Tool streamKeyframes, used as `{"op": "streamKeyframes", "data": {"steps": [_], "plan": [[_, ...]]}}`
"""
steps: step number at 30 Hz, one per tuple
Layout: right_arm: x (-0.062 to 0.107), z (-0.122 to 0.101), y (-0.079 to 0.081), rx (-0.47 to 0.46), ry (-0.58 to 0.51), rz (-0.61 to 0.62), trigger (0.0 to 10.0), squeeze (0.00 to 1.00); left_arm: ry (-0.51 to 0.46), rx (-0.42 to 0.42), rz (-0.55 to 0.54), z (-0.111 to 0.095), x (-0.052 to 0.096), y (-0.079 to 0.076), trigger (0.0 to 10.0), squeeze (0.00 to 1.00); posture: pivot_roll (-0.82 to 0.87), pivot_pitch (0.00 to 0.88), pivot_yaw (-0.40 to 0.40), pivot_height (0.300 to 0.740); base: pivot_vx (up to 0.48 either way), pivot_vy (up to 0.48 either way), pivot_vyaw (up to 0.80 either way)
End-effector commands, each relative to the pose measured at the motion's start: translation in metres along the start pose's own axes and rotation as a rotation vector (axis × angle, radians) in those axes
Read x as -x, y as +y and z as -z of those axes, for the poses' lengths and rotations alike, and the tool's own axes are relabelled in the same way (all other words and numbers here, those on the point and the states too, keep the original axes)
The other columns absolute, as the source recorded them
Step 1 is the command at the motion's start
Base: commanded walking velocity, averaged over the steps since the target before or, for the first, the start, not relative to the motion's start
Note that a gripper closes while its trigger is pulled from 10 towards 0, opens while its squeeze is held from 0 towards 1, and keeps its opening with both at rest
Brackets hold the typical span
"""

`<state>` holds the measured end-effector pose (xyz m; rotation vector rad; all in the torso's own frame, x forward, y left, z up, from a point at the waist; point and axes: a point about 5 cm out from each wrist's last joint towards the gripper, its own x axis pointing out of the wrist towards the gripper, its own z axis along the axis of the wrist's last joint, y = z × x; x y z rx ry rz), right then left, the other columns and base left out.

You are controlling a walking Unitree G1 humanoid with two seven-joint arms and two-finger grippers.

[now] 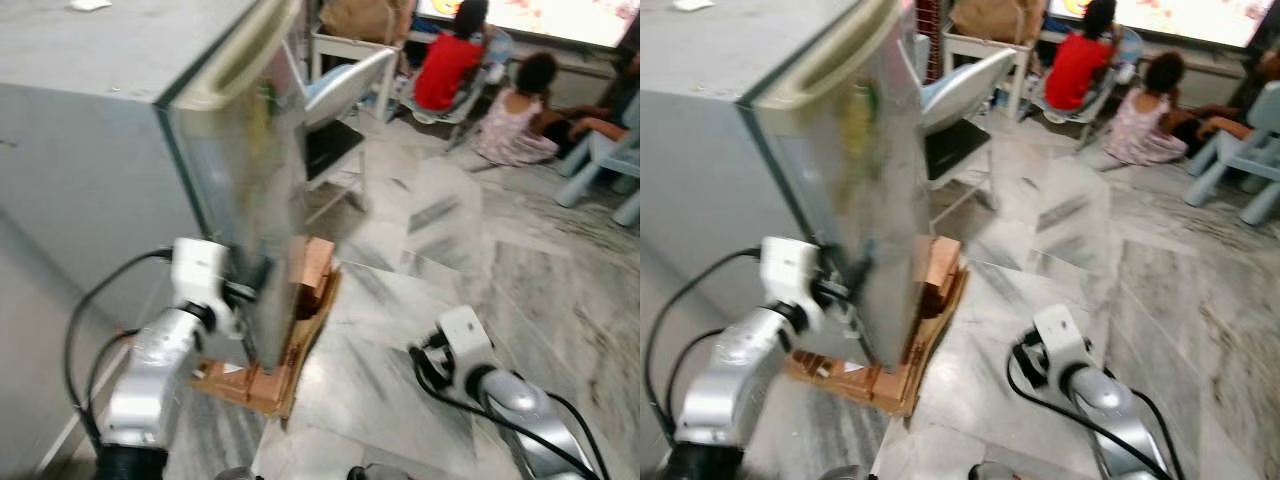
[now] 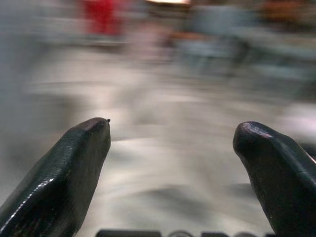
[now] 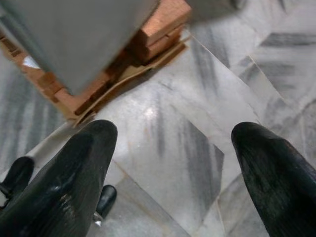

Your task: Restocking fridge

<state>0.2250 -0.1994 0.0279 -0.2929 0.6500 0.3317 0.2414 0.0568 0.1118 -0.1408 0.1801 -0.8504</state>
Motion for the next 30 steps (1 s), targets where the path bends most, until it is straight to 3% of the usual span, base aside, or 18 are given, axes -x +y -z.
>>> {"op": "streamKeyframes", "data": {"steps": [1, 6, 14, 18, 22, 25, 30], "plan": [[0.005, 0.005, -0.002, 0.009, 0.025, -0.010, 10.0, 0.00, -0.031, -0.020, -0.004, -0.011, 0.000, 0.005, 10.0, 0.00, -0.05, 0.061, -0.025, 0.740, 0.000, 0.000, 0.00], [0.010, 0.010, -0.003, 0.013, 0.045, -0.025, 10.0, 0.00, -0.059, 0.043, -0.085, -0.016, 0.009, 0.024, 10.0, 0.00, -0.05, 0.063, -0.027, 0.740, 0.000, 0.000, 0.00], [0.008, 0.008, -0.002, 0.024, 0.040, -0.030, 10.0, 0.00, -0.082, 0.036, -0.262, -0.018, 0.029, 0.048, 10.0, 0.00, -0.04, 0.062, -0.030, 0.740, 0.000, 0.000, 0.00], [0.007, 0.008, -0.005, 0.020, 0.048, -0.013, 10.0, 0.00, -0.062, 0.051, -0.330, -0.012, 0.046, 0.052, 10.0, 0.00, -0.02, 0.062, -0.023, 0.740, 0.000, 0.000, 0.00], [0.006, 0.007, -0.007, 0.020, 0.046, -0.008, 10.0, 0.00, -0.050, 0.062, -0.373, -0.008, 0.051, 0.054, 10.0, 0.00, -0.01, 0.059, -0.019, 0.740, 0.000, 0.000, 0.00], [0.002, -0.005, -0.011, 0.003, -0.006, 0.036, 10.0, 0.00, -0.002, 0.045, -0.480, 0.005, 0.076, 0.056, 10.0, 0.00, -0.01, 0.053, -0.005, 0.740, 0.000, 0.000, 0.00], [-0.004, -0.021, -0.006, -0.027, -0.071, 0.066, 10.0, 0.00, -0.013, 0.053, -0.550, 0.013, 0.087, 0.058, 10.0, 0.00, -0.01, 0.046, -0.009, 0.740, 0.000, 0.000, 0.00]]}}
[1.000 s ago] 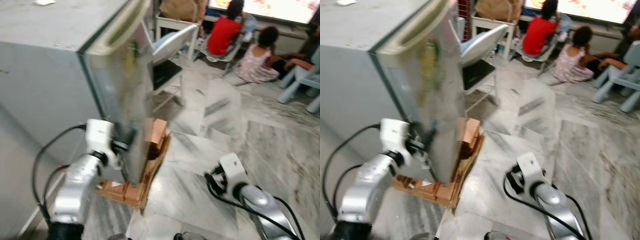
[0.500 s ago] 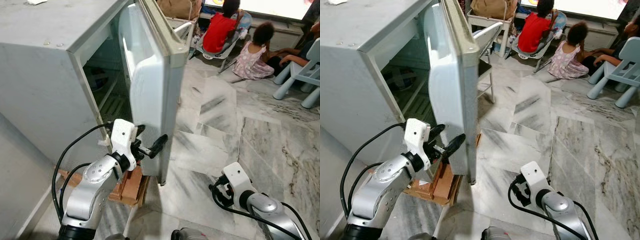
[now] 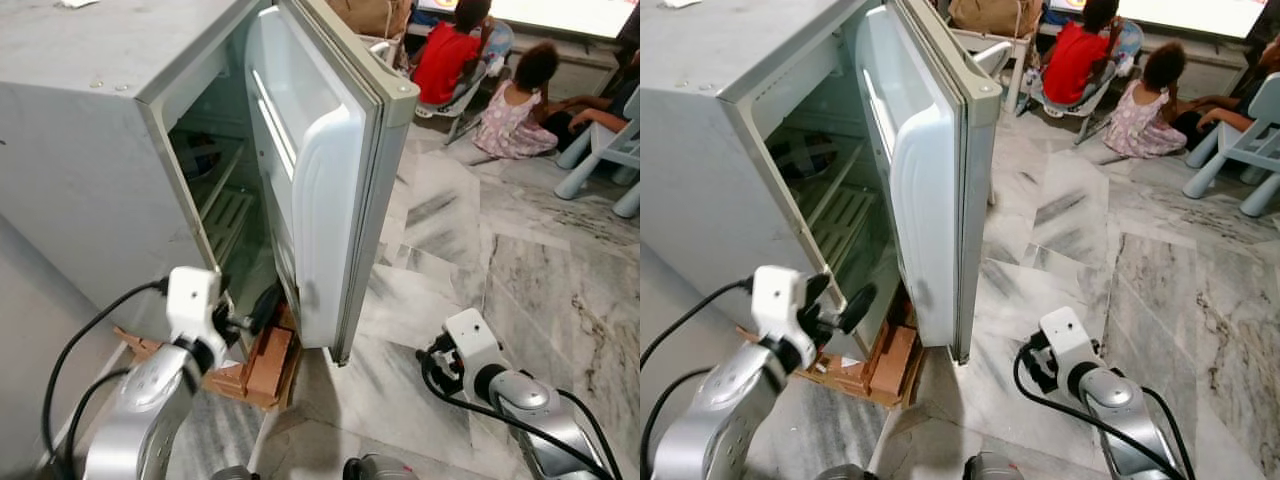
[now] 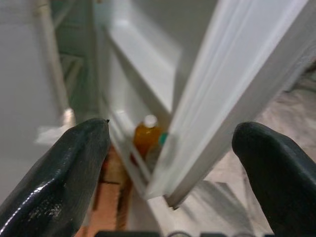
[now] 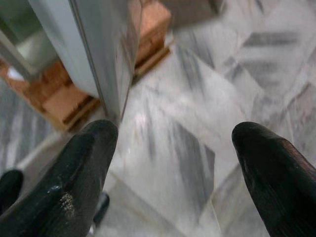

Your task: Restocking fridge

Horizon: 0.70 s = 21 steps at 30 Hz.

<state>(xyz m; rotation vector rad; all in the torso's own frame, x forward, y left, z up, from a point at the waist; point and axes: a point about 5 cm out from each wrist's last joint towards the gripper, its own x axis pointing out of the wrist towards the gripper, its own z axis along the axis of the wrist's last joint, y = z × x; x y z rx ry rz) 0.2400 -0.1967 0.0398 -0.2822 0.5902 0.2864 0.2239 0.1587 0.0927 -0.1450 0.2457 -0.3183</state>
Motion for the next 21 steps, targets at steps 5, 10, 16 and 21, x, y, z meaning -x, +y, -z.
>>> {"op": "streamKeyframes", "data": {"steps": [5, 10, 16, 21], "plan": [[-0.002, -0.006, 0.010, -0.011, -0.026, -0.010, 10.0, 0.00, -0.037, 0.012, -0.026, -0.006, -0.002, 0.001, 10.0, 0.00, -0.01, 0.043, -0.011, 0.740, 0.000, -0.288, -0.74], [-0.003, -0.007, 0.013, -0.021, -0.042, -0.015, 10.0, 0.00, -0.042, -0.003, -0.005, -0.010, -0.014, 0.003, 10.0, 0.00, -0.02, 0.047, -0.003, 0.740, 0.000, -0.316, -0.38], [-0.007, -0.013, 0.014, -0.027, -0.061, -0.006, 10.0, 0.00, -0.064, -0.006, -0.003, -0.018, -0.024, 0.005, 10.0, 0.00, -0.03, 0.037, 0.002, 0.740, 0.000, -0.202, 0.00], [-0.009, -0.015, 0.015, -0.020, -0.064, -0.014, 10.0, 0.00, -0.064, -0.011, -0.009, -0.018, -0.027, 0.006, 10.0, 0.00, -0.02, 0.039, -0.006, 0.740, 0.000, 0.000, 0.00]]}}
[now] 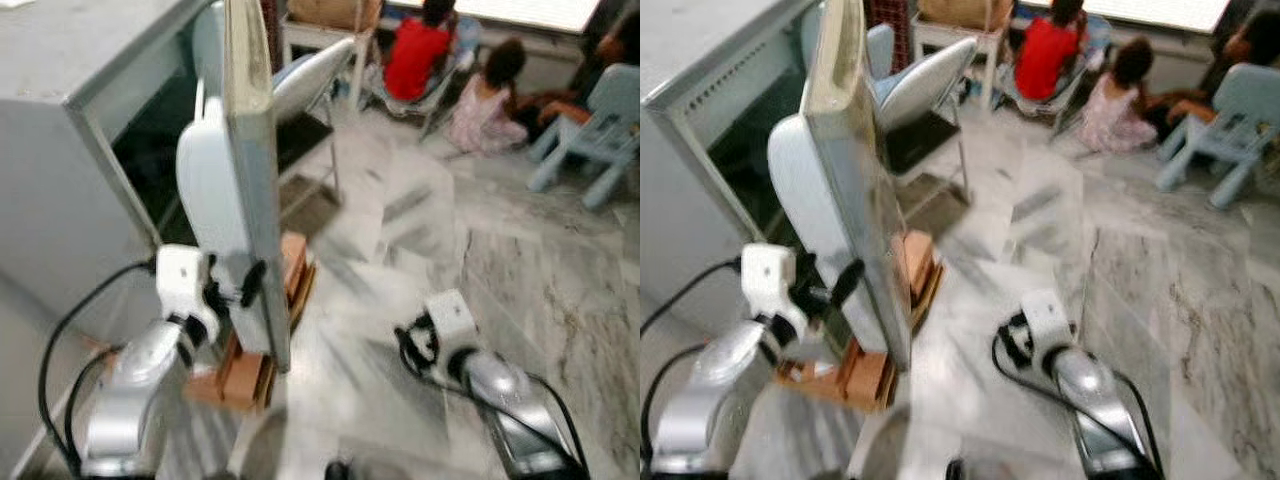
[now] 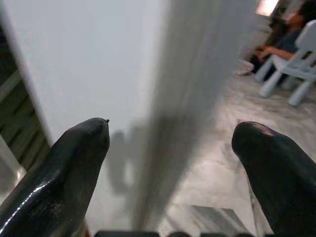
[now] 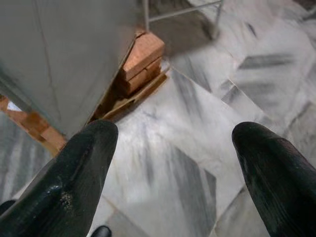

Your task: Restocking fridge

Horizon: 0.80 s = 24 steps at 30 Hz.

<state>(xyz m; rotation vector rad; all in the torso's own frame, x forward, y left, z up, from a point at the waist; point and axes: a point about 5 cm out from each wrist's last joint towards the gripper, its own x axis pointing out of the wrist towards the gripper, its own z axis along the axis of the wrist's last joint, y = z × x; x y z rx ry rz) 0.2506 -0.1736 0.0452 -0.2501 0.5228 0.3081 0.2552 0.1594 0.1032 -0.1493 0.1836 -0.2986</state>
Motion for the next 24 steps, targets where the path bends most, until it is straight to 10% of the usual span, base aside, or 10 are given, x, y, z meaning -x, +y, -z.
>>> {"op": "streamKeyframes", "data": {"steps": [1, 24], "plan": [[0.000, 0.003, -0.002, -0.001, 0.011, -0.001, 10.0, 0.00, -0.004, -0.016, -0.007, 0.000, -0.003, 0.000, 10.0, 0.00, -0.02, 0.038, -0.009, 0.740, 0.000, 0.000, 0.00], [-0.001, 0.005, -0.003, 0.000, 0.023, 0.011, 10.0, 0.00, -0.014, -0.019, -0.264, 0.013, 0.010, 0.044, 10.0, 0.00, -0.03, 0.045, -0.004, 0.740, 0.000, 0.048, -0.11]]}}
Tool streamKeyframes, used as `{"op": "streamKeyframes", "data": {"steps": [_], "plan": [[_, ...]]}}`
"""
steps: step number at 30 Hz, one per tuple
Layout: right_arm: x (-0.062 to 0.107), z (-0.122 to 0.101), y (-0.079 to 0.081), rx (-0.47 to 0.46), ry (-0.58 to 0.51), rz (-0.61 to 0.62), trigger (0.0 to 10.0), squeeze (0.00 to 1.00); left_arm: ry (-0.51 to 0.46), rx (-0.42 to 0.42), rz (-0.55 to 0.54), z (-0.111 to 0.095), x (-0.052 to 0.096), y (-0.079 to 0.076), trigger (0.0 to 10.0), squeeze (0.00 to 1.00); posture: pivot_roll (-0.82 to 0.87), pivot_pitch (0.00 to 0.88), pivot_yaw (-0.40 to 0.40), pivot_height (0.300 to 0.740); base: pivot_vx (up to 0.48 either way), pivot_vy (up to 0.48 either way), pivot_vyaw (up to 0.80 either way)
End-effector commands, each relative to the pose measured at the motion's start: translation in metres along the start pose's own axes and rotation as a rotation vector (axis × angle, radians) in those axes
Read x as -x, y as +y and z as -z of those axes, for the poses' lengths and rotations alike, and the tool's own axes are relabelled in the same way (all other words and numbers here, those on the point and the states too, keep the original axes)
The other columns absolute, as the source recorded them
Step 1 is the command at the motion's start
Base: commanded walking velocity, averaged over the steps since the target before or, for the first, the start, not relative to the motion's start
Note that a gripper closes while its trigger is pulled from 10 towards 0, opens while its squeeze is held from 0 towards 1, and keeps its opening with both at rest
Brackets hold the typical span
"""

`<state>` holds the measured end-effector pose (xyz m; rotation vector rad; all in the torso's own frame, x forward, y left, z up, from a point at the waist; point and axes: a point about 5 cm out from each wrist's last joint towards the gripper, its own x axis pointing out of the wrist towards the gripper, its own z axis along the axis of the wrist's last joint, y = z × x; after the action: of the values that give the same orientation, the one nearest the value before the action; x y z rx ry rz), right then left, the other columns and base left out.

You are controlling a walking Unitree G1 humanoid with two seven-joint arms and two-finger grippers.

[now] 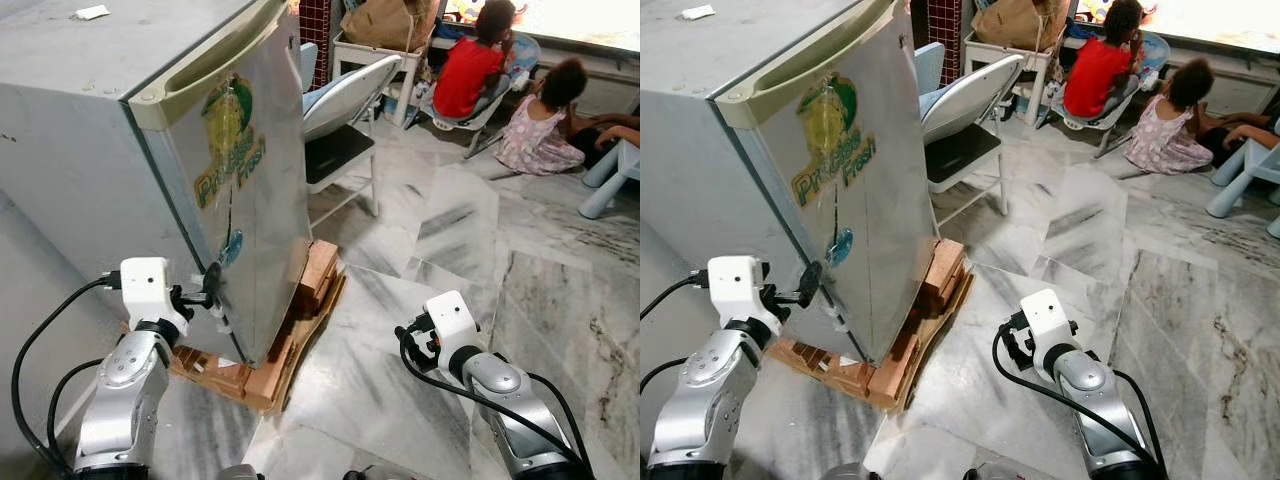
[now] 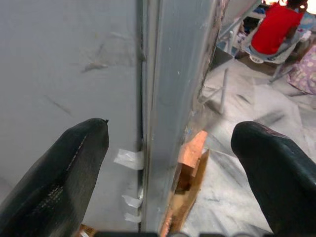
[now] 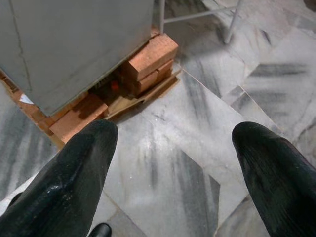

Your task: Restocking fridge

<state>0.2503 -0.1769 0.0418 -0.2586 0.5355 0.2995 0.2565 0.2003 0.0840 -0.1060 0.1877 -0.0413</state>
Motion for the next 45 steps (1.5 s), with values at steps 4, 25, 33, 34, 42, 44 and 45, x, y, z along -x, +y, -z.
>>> {"op": "streamKeyframes", "data": {"steps": [4, 25, 33, 34, 42, 44, 45], "plan": [[-0.001, 0.001, -0.001, -0.002, 0.011, -0.002, 10.0, 0.00, 0.012, 0.008, 0.018, 0.004, 0.007, -0.004, 10.0, 0.00, -0.03, 0.046, -0.011, 0.740, 0.000, 0.263, -0.71], [-0.004, 0.003, 0.000, 0.002, 0.041, -0.016, 10.0, 0.00, 0.015, 0.016, 0.050, 0.006, 0.010, -0.012, 10.0, 0.00, -0.03, 0.046, -0.014, 0.740, 0.000, 0.150, -0.32], [-0.005, 0.004, 0.000, -0.002, 0.050, -0.026, 10.0, 0.00, 0.011, 0.018, 0.092, 0.007, 0.013, -0.021, 10.0, 0.00, -0.03, 0.052, -0.013, 0.740, 0.000, 0.000, -0.80], [-0.005, 0.004, 0.000, -0.002, 0.050, -0.027, 10.0, 0.00, 0.006, 0.023, 0.099, 0.007, 0.014, -0.022, 10.0, 0.00, -0.03, 0.052, -0.013, 0.740, 0.000, 0.000, -0.80], [-0.006, 0.003, 0.002, -0.002, 0.043, -0.042, 10.0, 0.00, -0.002, 0.019, 0.131, 0.007, 0.017, -0.029, 10.0, 0.00, -0.03, 0.054, -0.004, 0.740, 0.000, 0.000, -0.25], [-0.005, 0.003, 0.002, -0.004, 0.042, -0.041, 10.0, 0.00, -0.001, 0.020, 0.131, 0.007, 0.017, -0.029, 10.0, 0.00, -0.03, 0.054, -0.004, 0.740, 0.000, 0.000, 0.00], [-0.005, 0.003, 0.002, -0.004, 0.042, -0.041, 10.0, 0.00, 0.001, 0.024, 0.130, 0.008, 0.017, -0.030, 10.0, 0.00, -0.03, 0.054, -0.005, 0.740, 0.000, 0.000, 0.00]]}}
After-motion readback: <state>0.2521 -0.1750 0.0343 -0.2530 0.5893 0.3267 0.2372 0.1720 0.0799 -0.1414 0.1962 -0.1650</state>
